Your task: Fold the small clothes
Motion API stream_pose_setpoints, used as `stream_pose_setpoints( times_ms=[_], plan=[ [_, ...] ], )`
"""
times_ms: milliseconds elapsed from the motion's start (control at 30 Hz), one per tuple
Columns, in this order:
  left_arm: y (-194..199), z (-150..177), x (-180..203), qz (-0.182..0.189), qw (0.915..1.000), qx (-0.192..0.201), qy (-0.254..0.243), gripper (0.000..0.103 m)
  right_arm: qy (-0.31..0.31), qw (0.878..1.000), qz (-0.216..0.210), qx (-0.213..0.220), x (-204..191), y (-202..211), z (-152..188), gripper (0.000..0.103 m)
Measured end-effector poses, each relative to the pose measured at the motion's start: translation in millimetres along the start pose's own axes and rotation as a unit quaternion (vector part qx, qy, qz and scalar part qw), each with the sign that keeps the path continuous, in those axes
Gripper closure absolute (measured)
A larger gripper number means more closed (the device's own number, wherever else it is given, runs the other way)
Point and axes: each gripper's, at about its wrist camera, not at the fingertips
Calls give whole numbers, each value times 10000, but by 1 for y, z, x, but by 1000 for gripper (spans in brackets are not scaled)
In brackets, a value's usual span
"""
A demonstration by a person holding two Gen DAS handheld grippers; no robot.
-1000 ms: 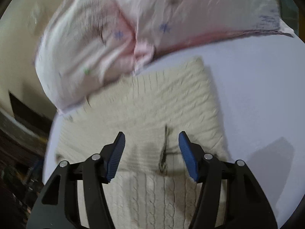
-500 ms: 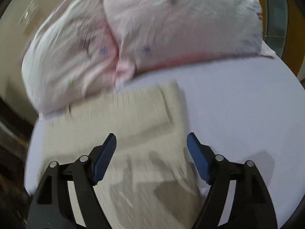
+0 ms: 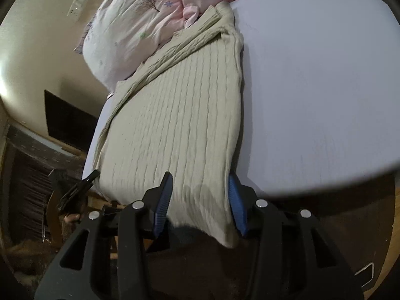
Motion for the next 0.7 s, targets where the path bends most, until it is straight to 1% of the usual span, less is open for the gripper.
stream_pose_setpoints(
  times_ms=[33,67,100,167,200,267,333,367,400,433,467,500,533,567,600,633,667,700],
  plan=[
    [0,0,1,26,10000,1,16,94,-73,9998,-144,-80,4,-5,2,90],
    [0,-1,0,118,9999,1,53,94,-152,9994,-236,-218,2,-12,1,96],
    [1,-4,0,218,9997,0,87,95,-177,9990,-313,-271,1,-18,-5,96],
    [4,-12,2,401,9991,35,108,95,-120,9983,-563,-99,-6,-15,-15,97],
    [7,-18,4,461,9989,76,88,95,-46,9969,-776,141,-14,-5,-24,97],
    [16,-39,7,572,9979,296,39,95,108,9939,-956,536,-25,11,-42,97],
    [23,-62,6,635,9966,515,52,95,280,9869,-1234,999,-43,24,-81,97],
    [25,-81,4,638,9957,669,100,95,305,9841,-1326,1139,-47,27,-99,97],
    [24,-98,1,588,9949,797,179,96,301,9804,-1431,1322,-52,25,-127,97],
    [22,-115,-4,508,9940,919,307,96,242,9784,-1481,1424,-53,22,-148,97],
    [10,-143,-13,439,9918,1053,583,95,75,9763,-1518,1541,-51,12,-179,97],
    [2,-156,-20,409,9900,1118,761,96,-132,9750,-1512,1624,-47,-1,-203,97],
    [-17,-181,-33,315,9865,1174,1099,95,-361,9744,-1442,1685,-39,-14,-226,97],
    [-32,-196,-42,216,9846,1157,1294,95,-620,9748,-1262,1732,-28,-27,-247,97],
    [-50,-210,-52,104,9820,1093,1536,95,-895,9754,-996,1752,-19,-45,-266,97],
    [-76,-226,-66,-25,9788,905,1836,95,-1283,9755,-587,1689,-2,-66,-287,97],
    [-89,-232,-75,-86,9770,775,1986,95,-1647,9730,-342,1581,15,-83,-300,96],
    [-103,-238,-83,-91,9742,621,2169,95,-1929,9693,-343,1486,26,-93,-305,96]
  ],
)
Point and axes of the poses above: each gripper's, at about its wrist camera, not at the fingertips, and y roughly against the way its jaws point, x to its right, z to its underside, and after that the axes turned 4 degrees about -x, right-handed
